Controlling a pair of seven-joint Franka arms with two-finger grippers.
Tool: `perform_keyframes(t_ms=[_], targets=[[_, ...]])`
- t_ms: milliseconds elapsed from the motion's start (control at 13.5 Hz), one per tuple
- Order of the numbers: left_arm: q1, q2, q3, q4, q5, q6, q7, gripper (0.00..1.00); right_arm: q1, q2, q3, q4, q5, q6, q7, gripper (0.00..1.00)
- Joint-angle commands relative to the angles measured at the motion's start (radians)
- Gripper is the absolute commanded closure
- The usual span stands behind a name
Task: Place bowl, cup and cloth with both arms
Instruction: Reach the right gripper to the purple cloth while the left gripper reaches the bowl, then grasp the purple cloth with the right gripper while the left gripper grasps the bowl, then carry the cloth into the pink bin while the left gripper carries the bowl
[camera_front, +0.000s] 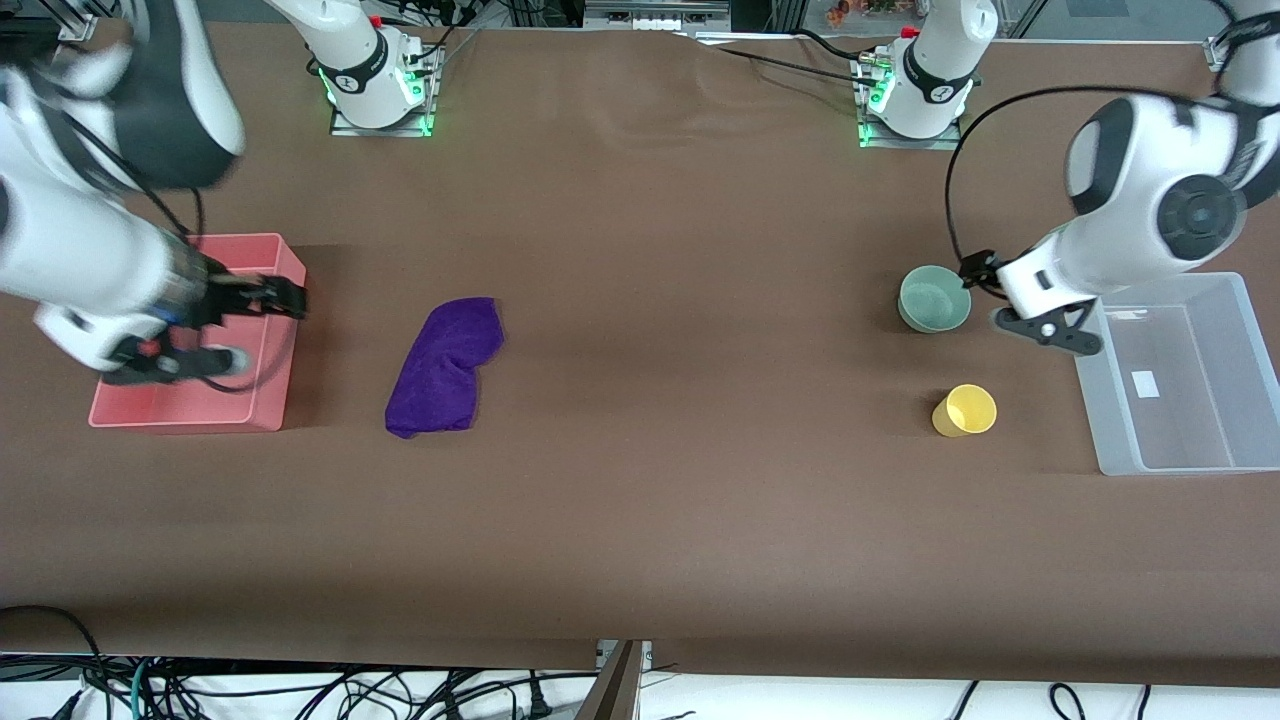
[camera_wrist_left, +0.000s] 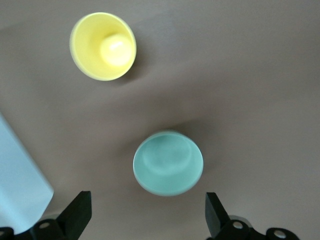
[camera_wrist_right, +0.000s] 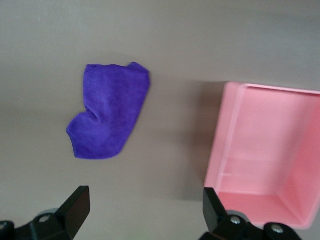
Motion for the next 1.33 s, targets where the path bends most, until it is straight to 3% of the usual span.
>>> perform_keyframes(t_ms=[0,148,369,517,664,960,1034,1107,1181,1255], targets=[[0.005,0.043,-0.005,-0.17,-0.015,0.248,0.126,0.0,-0.001,0.056,0.034,-0.073,0.008,0.121,0.013,0.0],[0.005,0.104,-0.005,-0.216,-0.014,0.348,0.13,0.0,-0.001,0.125,0.061,-0.091,0.006,0.201,0.069,0.0],[0.011,0.126,-0.005,-0.249,-0.011,0.375,0.188,0.0,0.026,0.203,0.074,-0.14,0.006,0.355,0.148,0.0],[0.026,0.144,-0.003,-0.247,-0.012,0.378,0.252,0.01,0.042,0.22,0.075,-0.207,0.005,0.448,0.196,0.0],[0.038,0.16,-0.003,-0.247,-0.011,0.401,0.288,0.08,0.043,0.226,0.075,-0.295,0.005,0.553,0.196,0.0],[0.038,0.147,-0.005,-0.24,-0.011,0.404,0.303,0.08,0.051,0.26,0.075,-0.372,0.0,0.704,0.194,0.04],[0.038,0.158,-0.003,-0.24,-0.011,0.407,0.305,0.08,0.054,0.269,0.075,-0.372,0.0,0.718,0.194,0.4],[0.038,0.157,-0.003,-0.24,-0.011,0.406,0.305,0.08,0.056,0.272,0.075,-0.37,0.002,0.718,0.197,0.87],[0.038,0.153,-0.002,-0.238,-0.005,0.404,0.324,0.08,0.059,0.273,0.075,-0.369,0.003,0.715,0.209,1.0],[0.041,0.157,-0.002,-0.238,0.017,0.407,0.34,0.09,0.06,0.273,0.075,-0.367,0.003,0.71,0.225,1.0]])
